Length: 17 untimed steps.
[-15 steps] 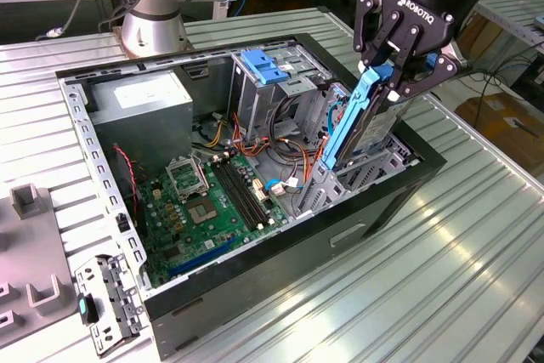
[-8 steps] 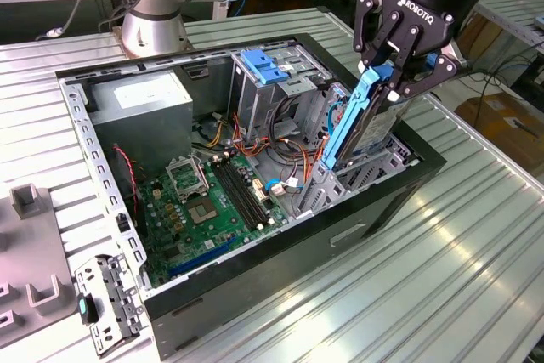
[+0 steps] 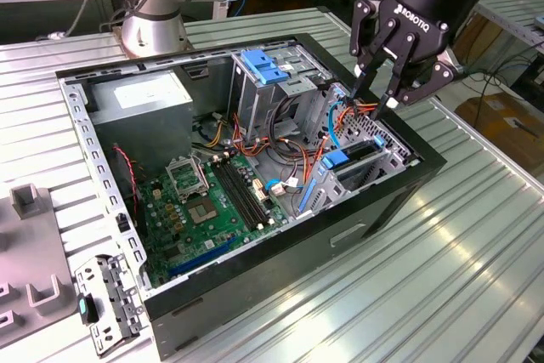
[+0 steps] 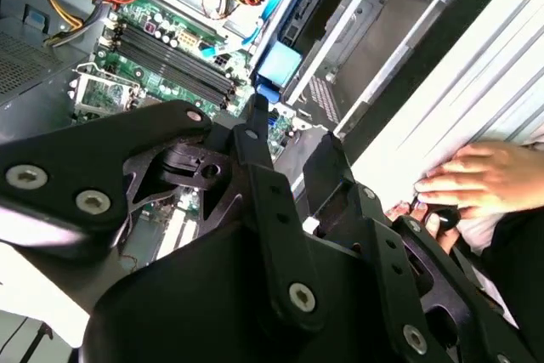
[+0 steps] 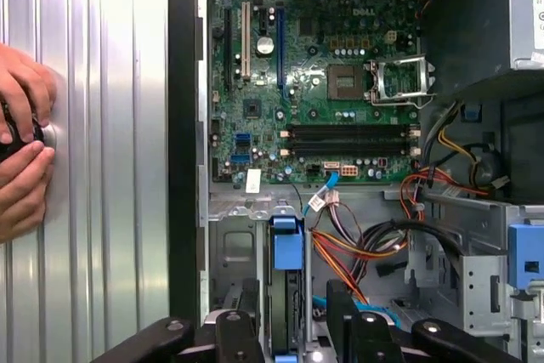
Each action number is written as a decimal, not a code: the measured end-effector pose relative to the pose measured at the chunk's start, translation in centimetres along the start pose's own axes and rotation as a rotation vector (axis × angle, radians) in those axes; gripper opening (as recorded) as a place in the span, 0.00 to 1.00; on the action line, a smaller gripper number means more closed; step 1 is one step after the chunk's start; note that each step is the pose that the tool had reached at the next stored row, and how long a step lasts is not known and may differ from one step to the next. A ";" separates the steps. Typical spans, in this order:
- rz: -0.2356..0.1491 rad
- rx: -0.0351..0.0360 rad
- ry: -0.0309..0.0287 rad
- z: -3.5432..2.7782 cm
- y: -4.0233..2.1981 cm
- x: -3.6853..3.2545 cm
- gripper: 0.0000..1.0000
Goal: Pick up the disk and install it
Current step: 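Insert the disk into the insertion slot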
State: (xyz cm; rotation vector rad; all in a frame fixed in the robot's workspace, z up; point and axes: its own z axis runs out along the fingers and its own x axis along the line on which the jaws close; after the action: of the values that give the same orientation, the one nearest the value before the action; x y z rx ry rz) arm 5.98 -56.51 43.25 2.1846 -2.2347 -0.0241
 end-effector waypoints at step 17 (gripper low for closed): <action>-0.023 0.0001 0.0007 4.29 -0.54 -0.01 0.11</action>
State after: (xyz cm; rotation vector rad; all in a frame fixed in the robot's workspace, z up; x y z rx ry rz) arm 6.42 -56.51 38.95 2.2102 -2.2090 -0.0236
